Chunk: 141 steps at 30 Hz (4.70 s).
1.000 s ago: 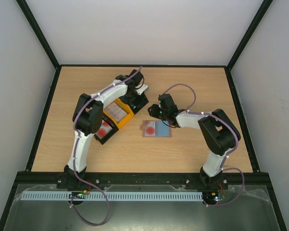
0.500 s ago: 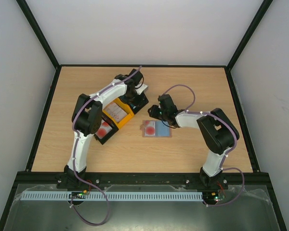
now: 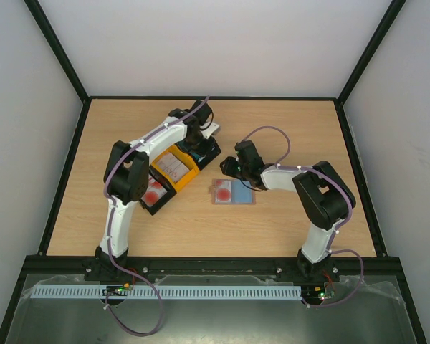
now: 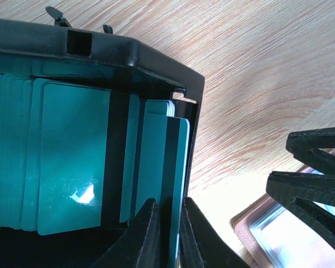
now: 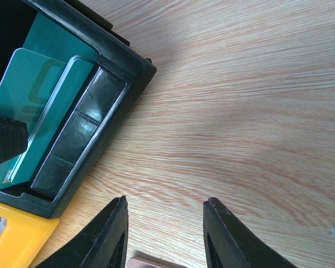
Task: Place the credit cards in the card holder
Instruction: Pick up the credit card from the storage box, then insert the credit card into the card holder.
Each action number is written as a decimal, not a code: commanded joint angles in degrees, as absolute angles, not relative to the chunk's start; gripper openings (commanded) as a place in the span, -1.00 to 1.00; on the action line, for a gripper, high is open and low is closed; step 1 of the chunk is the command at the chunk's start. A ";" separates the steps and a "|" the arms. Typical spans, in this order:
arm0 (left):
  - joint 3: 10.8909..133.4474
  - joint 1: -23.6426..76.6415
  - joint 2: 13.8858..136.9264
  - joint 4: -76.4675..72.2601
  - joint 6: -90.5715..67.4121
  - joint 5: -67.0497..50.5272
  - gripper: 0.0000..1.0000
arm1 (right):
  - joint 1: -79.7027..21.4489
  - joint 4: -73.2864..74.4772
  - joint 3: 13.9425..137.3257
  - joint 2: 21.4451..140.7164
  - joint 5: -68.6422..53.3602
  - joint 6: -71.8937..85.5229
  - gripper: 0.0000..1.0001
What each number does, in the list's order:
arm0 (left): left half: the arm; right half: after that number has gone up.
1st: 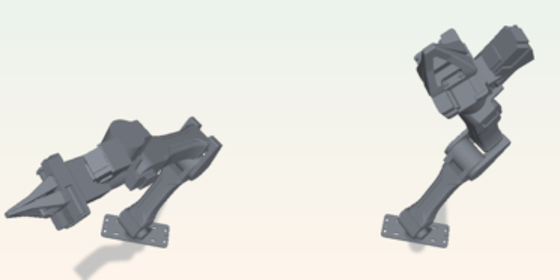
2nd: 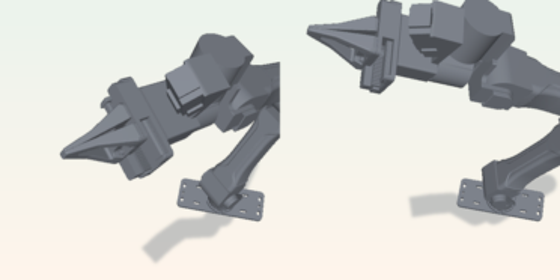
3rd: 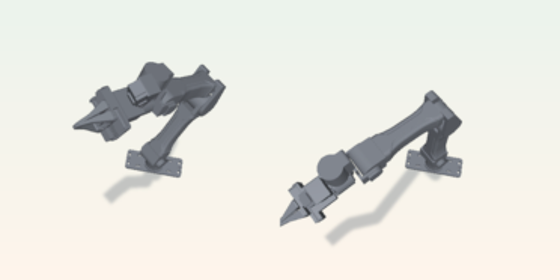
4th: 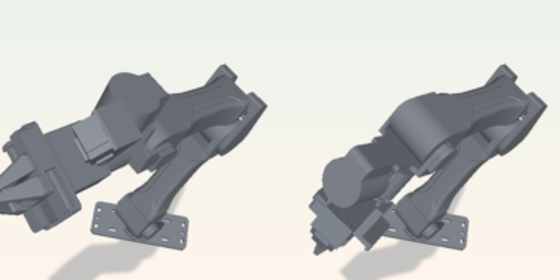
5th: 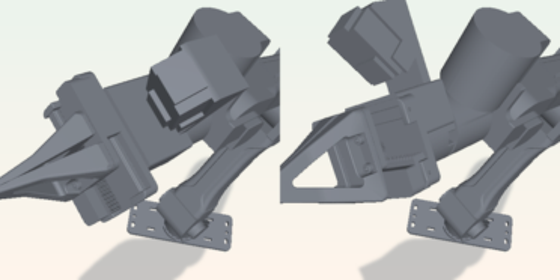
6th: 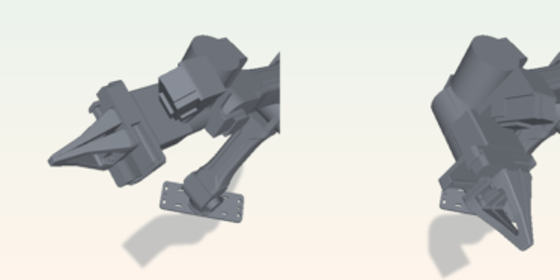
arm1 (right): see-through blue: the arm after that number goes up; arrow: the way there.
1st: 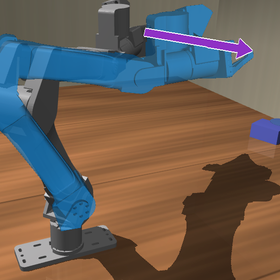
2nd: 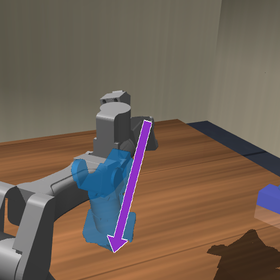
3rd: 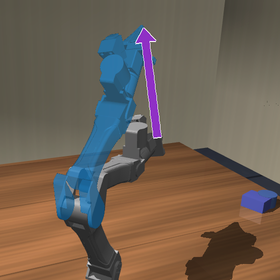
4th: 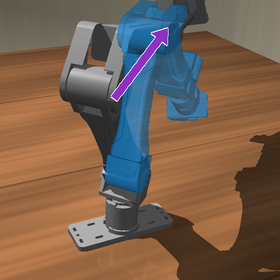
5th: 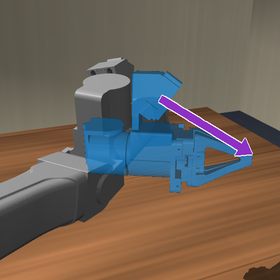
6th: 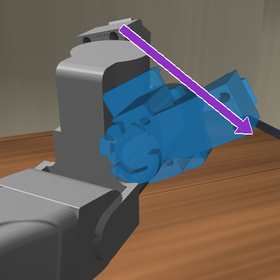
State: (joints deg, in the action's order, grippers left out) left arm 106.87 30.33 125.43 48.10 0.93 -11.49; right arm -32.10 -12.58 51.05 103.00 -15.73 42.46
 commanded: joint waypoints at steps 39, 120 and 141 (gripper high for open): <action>49.74 45.69 86.76 -17.98 -44.18 -10.20 -0.95 | -30.91 9.78 32.87 70.22 -0.33 44.49 0.21; 42.64 47.51 112.29 -38.07 -63.45 -15.22 -0.69 | -35.42 8.77 33.84 86.16 -3.07 40.74 -0.28; 50.66 49.42 103.36 -13.11 -60.04 -9.10 0.24 | -35.42 7.13 33.16 84.97 -4.61 41.56 -0.27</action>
State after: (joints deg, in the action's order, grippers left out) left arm 48.88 48.66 105.38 -23.22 -61.49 -12.53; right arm -34.92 4.82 34.79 84.58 -2.68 40.51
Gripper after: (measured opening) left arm 0.597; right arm 0.363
